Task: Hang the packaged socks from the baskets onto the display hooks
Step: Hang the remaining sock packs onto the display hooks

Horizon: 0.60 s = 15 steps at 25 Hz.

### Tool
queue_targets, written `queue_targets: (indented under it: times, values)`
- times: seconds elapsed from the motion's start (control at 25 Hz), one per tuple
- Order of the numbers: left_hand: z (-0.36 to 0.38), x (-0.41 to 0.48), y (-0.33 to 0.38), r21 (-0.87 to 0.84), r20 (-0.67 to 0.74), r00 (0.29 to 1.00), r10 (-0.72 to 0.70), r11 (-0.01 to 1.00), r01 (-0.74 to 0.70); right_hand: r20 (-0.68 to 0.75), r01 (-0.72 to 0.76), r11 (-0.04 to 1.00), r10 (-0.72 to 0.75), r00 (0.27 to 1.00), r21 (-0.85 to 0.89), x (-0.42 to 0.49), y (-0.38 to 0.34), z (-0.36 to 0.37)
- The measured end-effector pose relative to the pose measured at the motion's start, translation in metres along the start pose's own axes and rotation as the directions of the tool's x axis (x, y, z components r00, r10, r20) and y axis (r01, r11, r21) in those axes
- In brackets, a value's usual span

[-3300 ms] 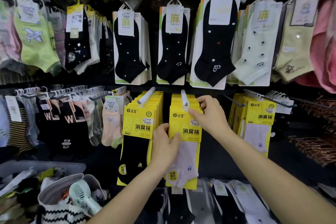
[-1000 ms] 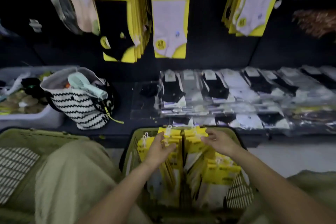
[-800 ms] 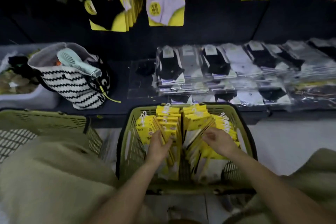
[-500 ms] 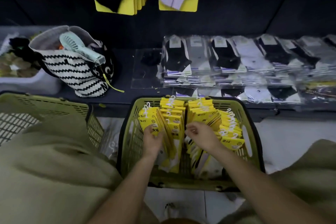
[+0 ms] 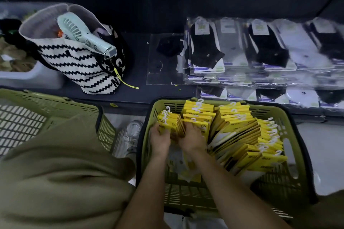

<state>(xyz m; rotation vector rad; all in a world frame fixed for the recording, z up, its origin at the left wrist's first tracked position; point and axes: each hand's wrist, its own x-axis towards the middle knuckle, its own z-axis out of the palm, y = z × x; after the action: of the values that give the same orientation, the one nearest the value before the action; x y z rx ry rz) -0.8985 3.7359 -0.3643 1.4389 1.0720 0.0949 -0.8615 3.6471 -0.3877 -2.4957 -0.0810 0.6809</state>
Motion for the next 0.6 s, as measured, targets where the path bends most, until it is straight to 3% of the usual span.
queue_targets:
  times: [0.08, 0.24, 0.36, 0.48, 0.6]
  values:
    - [0.001, 0.007, 0.003, 0.049, -0.003, 0.999, 0.054, 0.997, -0.054, -0.036, 0.015, 0.999, -0.016, 0.999, -0.041, 0.000, -0.002, 0.005]
    - [0.004, 0.013, 0.002, 0.264, 0.038, 0.999, 0.015, 0.964, -0.024, 0.002, -0.022, 0.988, 0.022, 1.000, 0.151, -0.002, 0.012, -0.006]
    - [0.003, 0.007, 0.011, 0.327, 0.272, 0.942, -0.194, 0.940, 0.099, 0.093, -0.032, 0.946, 0.002, 0.996, 0.322, -0.018, 0.043, -0.024]
    - [0.009, -0.008, 0.021, 0.433, 0.512, 0.830, -0.220, 0.901, -0.028, 0.128, -0.020, 0.895, -0.041, 0.991, 0.445, -0.032, 0.069, -0.042]
    - [0.017, -0.024, 0.015, 0.428, 0.581, 0.797, -0.164, 0.895, -0.128, 0.116, -0.007, 0.865, -0.060, 0.991, 0.502, -0.043, 0.084, -0.045]
